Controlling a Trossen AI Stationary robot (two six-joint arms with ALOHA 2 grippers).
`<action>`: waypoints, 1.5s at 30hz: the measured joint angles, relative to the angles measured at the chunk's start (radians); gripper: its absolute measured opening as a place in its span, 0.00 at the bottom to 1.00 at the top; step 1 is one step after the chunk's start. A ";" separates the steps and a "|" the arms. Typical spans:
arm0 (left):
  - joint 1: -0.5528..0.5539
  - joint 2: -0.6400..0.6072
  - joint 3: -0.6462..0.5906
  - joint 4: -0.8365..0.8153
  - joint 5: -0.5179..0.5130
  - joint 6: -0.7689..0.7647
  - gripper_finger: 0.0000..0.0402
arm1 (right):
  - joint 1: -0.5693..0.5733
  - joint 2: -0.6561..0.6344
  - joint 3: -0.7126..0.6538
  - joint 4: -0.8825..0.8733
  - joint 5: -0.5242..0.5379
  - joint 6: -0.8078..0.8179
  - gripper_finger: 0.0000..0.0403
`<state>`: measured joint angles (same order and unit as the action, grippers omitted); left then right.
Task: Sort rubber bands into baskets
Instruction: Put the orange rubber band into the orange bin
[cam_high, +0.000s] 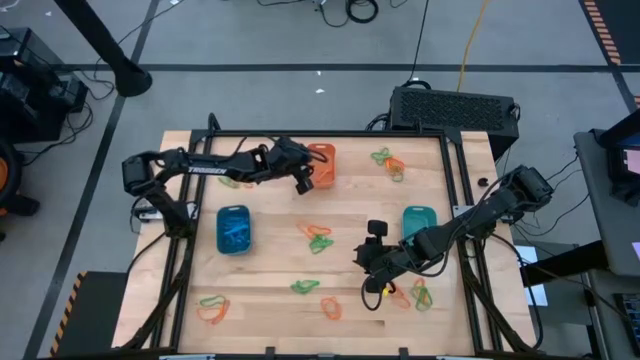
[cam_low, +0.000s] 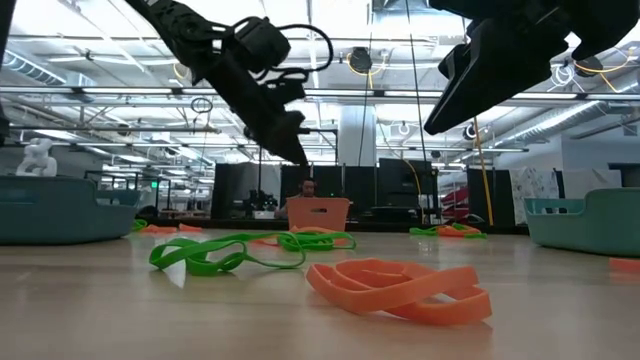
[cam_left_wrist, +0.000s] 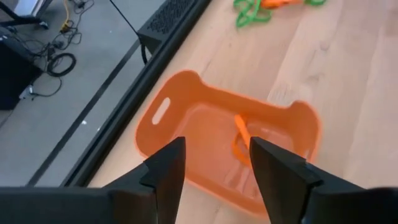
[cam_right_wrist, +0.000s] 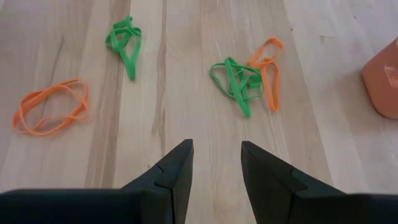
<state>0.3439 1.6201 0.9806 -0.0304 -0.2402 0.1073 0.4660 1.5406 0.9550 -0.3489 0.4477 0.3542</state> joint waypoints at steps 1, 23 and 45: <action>0.000 -0.010 0.000 -0.006 0.000 -0.017 0.47 | 0.000 0.000 0.000 0.000 0.000 0.000 0.32; -0.428 -0.104 -0.037 -0.147 0.200 -0.189 0.47 | 0.001 0.000 0.000 -0.001 -0.009 0.074 0.32; -0.877 0.317 -0.039 0.550 0.038 -0.198 0.47 | -0.007 0.000 0.000 0.069 -0.002 0.069 0.32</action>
<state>-0.5327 1.9376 0.9412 0.5195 -0.2019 -0.0909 0.4591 1.5410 0.9550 -0.2802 0.4458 0.4232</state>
